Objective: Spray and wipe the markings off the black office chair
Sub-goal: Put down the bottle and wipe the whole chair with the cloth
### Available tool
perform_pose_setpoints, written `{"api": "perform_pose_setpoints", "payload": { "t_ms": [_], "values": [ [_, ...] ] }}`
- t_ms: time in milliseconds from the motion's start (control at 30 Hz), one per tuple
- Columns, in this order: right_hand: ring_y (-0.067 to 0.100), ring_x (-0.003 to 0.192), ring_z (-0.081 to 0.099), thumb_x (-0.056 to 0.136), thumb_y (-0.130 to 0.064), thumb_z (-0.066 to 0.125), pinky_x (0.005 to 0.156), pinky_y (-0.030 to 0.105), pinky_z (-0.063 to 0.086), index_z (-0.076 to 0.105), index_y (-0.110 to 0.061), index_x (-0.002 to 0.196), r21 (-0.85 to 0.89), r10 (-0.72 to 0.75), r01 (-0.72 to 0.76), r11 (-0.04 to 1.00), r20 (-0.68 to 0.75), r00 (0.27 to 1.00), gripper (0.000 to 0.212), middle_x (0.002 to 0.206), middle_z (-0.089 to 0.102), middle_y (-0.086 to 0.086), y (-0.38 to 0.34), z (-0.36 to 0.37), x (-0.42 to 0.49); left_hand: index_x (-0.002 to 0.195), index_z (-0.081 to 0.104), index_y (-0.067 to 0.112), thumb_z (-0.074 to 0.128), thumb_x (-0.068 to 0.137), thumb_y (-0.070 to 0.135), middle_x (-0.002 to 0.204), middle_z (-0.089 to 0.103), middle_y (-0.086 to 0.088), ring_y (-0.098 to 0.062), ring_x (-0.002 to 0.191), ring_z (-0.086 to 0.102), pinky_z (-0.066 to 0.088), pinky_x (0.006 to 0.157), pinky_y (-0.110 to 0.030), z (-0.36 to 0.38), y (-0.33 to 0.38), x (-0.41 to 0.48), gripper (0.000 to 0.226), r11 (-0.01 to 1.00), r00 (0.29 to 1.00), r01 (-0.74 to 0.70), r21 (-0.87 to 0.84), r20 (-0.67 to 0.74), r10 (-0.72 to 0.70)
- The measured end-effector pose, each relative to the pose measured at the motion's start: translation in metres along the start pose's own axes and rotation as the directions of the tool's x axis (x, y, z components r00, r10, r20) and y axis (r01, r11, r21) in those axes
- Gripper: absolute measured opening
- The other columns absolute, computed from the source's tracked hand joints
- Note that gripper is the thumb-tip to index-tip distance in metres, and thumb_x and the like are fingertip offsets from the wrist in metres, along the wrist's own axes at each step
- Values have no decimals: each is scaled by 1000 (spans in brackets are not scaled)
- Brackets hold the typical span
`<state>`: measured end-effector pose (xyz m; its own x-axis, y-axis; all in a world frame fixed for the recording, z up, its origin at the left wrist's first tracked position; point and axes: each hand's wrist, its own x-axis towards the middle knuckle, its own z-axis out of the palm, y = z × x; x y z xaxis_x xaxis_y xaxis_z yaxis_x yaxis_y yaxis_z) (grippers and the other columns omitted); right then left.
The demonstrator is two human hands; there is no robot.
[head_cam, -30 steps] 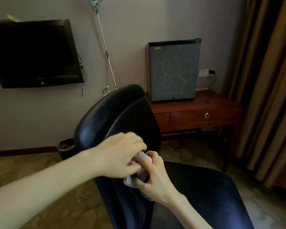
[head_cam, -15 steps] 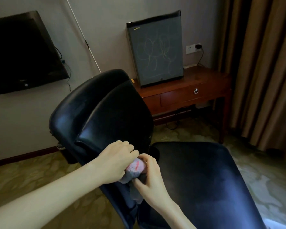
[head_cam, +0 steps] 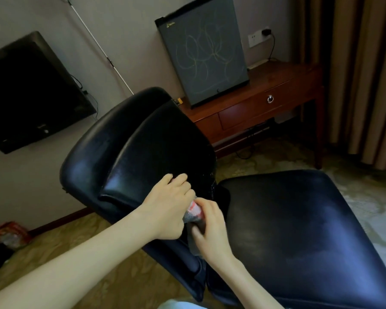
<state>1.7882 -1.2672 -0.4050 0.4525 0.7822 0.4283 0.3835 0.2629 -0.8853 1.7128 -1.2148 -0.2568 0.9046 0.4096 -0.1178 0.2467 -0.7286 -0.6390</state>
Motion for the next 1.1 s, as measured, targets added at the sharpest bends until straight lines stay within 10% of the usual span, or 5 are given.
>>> {"api": "perform_pose_setpoints", "payload": {
  "t_ms": [600,1100],
  "values": [
    [14,115,42,77,-2,59,97,16,33,50,-36,128,33,105,-106,994,46,993,62,130,48,-10,38,9,-62,113,57,24,67,81,25,97,63,3,-18,81,55,49,75,-34,19,32,-27,33,957,953,-289,-27,92,290],
    [7,118,43,73,-11,59,101,19,35,53,-41,124,92,90,-89,992,-15,996,60,126,49,-17,67,15,-43,99,61,23,68,68,21,88,59,5,-19,79,50,47,71,-32,42,35,-6,32,973,982,-187,-137,-10,188]
  ]
}}
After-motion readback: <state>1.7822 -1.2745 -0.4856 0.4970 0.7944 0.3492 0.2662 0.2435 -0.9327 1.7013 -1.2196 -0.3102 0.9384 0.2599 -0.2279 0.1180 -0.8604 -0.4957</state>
